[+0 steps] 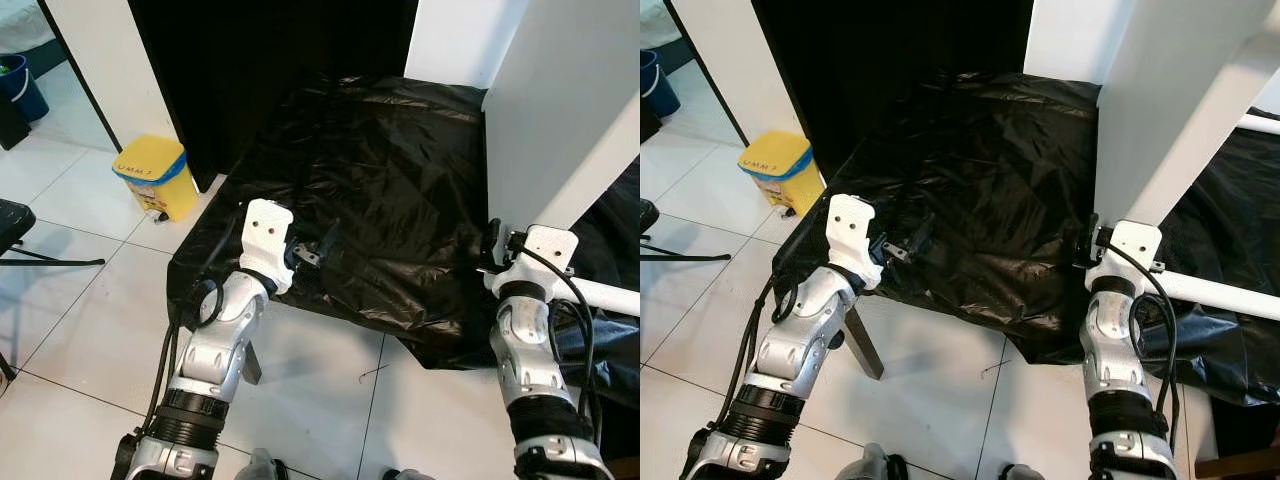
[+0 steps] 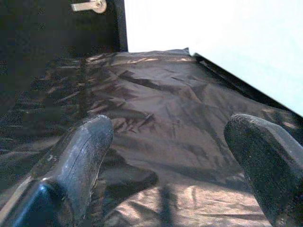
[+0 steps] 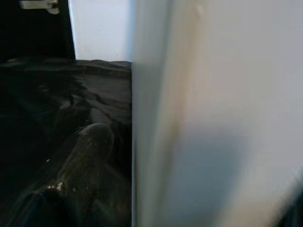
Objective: Building children table
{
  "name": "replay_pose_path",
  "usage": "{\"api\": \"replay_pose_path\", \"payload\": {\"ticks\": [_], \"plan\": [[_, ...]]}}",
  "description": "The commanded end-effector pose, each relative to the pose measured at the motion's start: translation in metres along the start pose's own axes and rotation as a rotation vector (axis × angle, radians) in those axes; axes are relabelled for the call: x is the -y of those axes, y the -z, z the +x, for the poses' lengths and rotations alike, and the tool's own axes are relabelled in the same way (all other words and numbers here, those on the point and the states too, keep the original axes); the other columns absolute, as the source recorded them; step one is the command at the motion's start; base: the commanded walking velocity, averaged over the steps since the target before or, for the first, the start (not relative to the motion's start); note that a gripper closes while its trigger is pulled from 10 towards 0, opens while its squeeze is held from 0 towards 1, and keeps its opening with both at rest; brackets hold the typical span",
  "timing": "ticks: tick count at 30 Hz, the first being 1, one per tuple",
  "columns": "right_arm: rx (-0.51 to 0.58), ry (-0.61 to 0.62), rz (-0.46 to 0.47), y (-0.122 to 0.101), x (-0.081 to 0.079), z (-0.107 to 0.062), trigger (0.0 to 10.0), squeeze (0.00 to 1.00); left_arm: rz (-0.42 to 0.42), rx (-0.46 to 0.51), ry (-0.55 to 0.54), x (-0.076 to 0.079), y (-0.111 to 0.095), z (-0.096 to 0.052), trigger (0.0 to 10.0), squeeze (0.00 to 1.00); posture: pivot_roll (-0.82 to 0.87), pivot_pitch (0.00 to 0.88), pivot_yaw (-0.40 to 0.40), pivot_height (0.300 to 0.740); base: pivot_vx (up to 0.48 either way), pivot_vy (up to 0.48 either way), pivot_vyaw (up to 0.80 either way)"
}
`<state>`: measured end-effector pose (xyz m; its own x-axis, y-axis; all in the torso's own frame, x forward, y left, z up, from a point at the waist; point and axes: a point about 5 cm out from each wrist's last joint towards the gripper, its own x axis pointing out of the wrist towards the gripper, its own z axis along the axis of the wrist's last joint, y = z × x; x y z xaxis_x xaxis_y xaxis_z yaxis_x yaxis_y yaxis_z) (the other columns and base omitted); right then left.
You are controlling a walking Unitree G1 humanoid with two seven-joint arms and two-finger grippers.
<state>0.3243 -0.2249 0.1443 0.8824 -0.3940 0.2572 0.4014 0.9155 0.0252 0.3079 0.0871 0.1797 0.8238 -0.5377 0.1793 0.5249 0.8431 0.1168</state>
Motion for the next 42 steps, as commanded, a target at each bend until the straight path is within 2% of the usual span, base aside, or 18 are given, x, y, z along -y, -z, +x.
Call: {"api": "replay_pose_path", "payload": {"ticks": [1, 11, 22, 42], "plan": [[-0.009, 0.021, 0.014, 0.001, 0.001, 0.002, 10.0, 0.0, 0.001, -0.016, 0.065, 0.008, 0.004, -0.002, 10.0, 0.0, 0.01, 0.105, -0.007, 0.74, 0.0, 0.0, 0.0], [-0.026, 0.026, 0.025, -0.001, -0.008, 0.018, 10.0, 0.0, 0.014, -0.032, 0.082, 0.008, 0.003, -0.006, 10.0, 0.0, 0.03, 0.13, 0.015, 0.74, 0.0, 0.0, 0.0], [-0.022, 0.003, 0.002, -0.001, -0.009, 0.026, 10.0, 0.0, 0.019, -0.034, 0.082, 0.007, 0.001, -0.008, 10.0, 0.0, 0.04, 0.147, 0.024, 0.74, 0.0, 0.0, 0.0], [-0.017, -0.04, 0.003, 0.002, -0.014, 0.027, 10.0, 0.0, 0.02, -0.034, 0.073, 0.004, -0.004, -0.01, 10.0, 0.0, 0.05, 0.158, 0.028, 0.74, 0.0, 0.0, 0.0]]}}
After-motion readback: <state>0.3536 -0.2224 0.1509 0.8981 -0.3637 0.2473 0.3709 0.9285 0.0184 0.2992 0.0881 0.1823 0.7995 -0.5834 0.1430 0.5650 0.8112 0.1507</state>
